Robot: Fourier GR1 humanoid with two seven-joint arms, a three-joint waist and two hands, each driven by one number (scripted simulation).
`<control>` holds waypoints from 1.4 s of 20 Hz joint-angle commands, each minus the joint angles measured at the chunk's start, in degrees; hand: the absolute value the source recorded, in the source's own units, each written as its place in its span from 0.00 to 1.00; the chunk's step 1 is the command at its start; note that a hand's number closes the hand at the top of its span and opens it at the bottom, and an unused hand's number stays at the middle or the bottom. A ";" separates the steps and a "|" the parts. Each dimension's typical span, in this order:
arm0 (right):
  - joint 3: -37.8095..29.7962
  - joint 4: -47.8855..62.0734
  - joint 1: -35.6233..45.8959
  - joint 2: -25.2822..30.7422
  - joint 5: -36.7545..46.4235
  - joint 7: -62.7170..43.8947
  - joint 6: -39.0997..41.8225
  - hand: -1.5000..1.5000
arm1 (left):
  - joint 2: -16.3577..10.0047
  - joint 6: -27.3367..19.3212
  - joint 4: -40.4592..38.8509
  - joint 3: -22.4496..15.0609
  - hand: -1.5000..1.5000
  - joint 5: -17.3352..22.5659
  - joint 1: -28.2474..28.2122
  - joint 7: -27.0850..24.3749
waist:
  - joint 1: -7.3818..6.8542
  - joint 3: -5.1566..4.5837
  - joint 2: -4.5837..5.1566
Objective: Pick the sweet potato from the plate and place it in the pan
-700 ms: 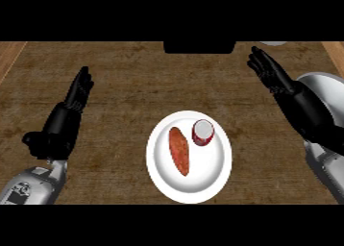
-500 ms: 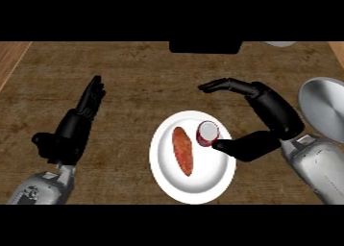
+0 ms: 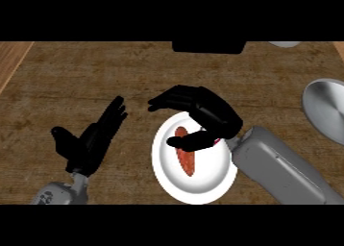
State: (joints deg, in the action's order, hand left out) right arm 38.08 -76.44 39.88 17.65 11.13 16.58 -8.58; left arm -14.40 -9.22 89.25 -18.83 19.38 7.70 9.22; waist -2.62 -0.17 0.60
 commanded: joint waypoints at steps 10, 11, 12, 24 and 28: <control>22.10 8.69 16.79 -1.57 25.60 -24.78 19.69 0.00 | -0.15 2.55 -1.78 1.97 0.50 2.83 -2.22 0.76 | 1.71 -0.18 -1.80; 23.60 8.99 18.16 -3.10 25.98 -27.86 23.70 0.00 | 0.31 3.06 -1.97 1.03 0.50 2.52 -3.05 -0.04 | 1.66 -0.22 -1.79; 23.57 6.58 18.98 -3.37 25.53 -31.14 27.39 0.00 | -0.27 2.90 -2.65 2.68 0.50 3.15 -1.81 0.56 | 2.97 -0.14 -1.86; 30.93 5.42 13.71 -17.52 22.79 -61.50 54.27 0.00 | -0.93 4.93 -2.77 4.90 0.50 3.61 -1.19 0.52 | 2.12 0.11 -0.73; 30.87 2.20 11.70 -17.59 19.19 -67.71 53.92 0.00 | -1.39 8.18 -4.54 5.88 0.50 3.33 -2.05 -2.17 | 1.51 0.12 -0.60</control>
State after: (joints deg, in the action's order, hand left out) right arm 68.80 -74.19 52.91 1.02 32.44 -44.92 43.57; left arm -14.70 -4.09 86.72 -15.05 22.06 5.50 8.79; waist -0.56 -0.08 -0.29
